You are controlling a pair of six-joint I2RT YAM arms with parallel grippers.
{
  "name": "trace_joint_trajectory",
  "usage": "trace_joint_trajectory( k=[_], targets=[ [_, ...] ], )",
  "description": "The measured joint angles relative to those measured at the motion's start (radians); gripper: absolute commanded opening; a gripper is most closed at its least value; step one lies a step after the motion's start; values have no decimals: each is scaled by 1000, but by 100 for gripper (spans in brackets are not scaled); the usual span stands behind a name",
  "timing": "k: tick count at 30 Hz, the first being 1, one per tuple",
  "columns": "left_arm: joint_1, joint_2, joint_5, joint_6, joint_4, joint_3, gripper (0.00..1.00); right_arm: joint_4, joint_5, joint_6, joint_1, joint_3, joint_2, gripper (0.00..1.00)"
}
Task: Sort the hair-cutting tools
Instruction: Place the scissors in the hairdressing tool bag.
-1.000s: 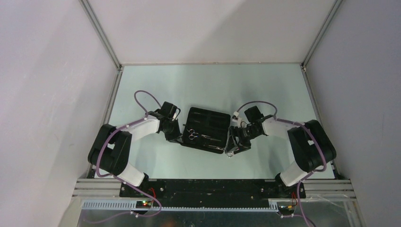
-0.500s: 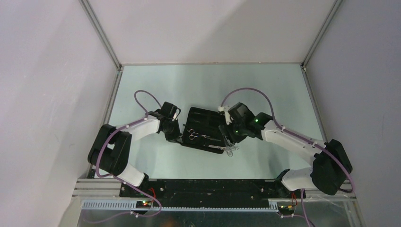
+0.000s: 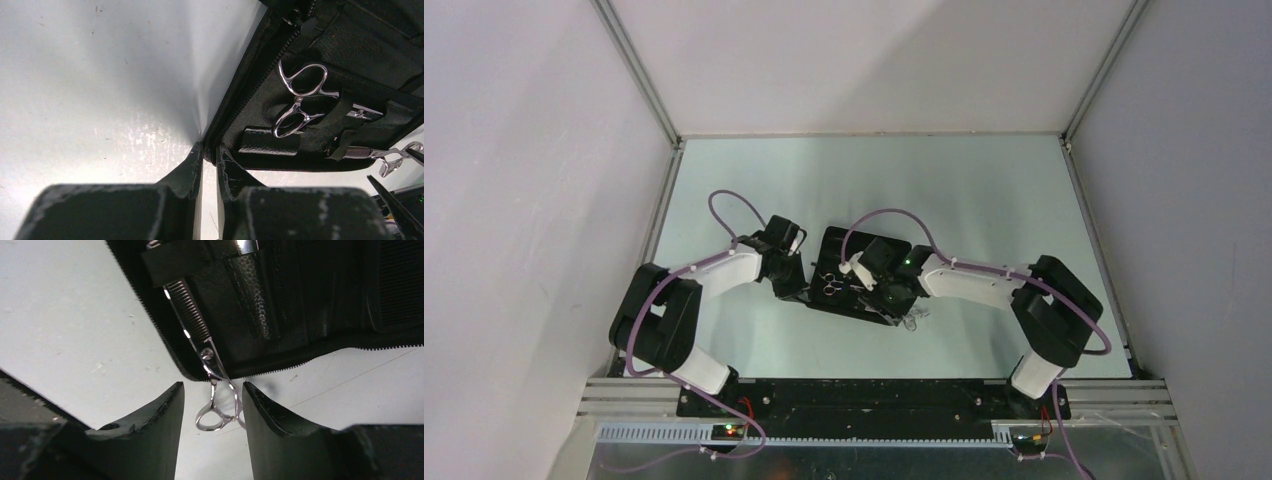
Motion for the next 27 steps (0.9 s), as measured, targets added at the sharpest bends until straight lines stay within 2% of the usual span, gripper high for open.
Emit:
trace_joint_trajectory(
  k=[4, 12, 13, 27],
  targets=[
    [0, 0, 0, 1, 0, 0, 3, 1, 35, -17, 6, 3, 50, 45],
    [0, -1, 0, 8, 0, 0, 3, -2, 50, -55, 24, 9, 72, 10],
    [0, -1, 0, 8, 0, 0, 3, -2, 53, -61, 27, 10, 72, 8],
    [0, -2, 2, 18, 1, 0, 0, -64, 127, -225, 85, 122, 141, 3]
  ],
)
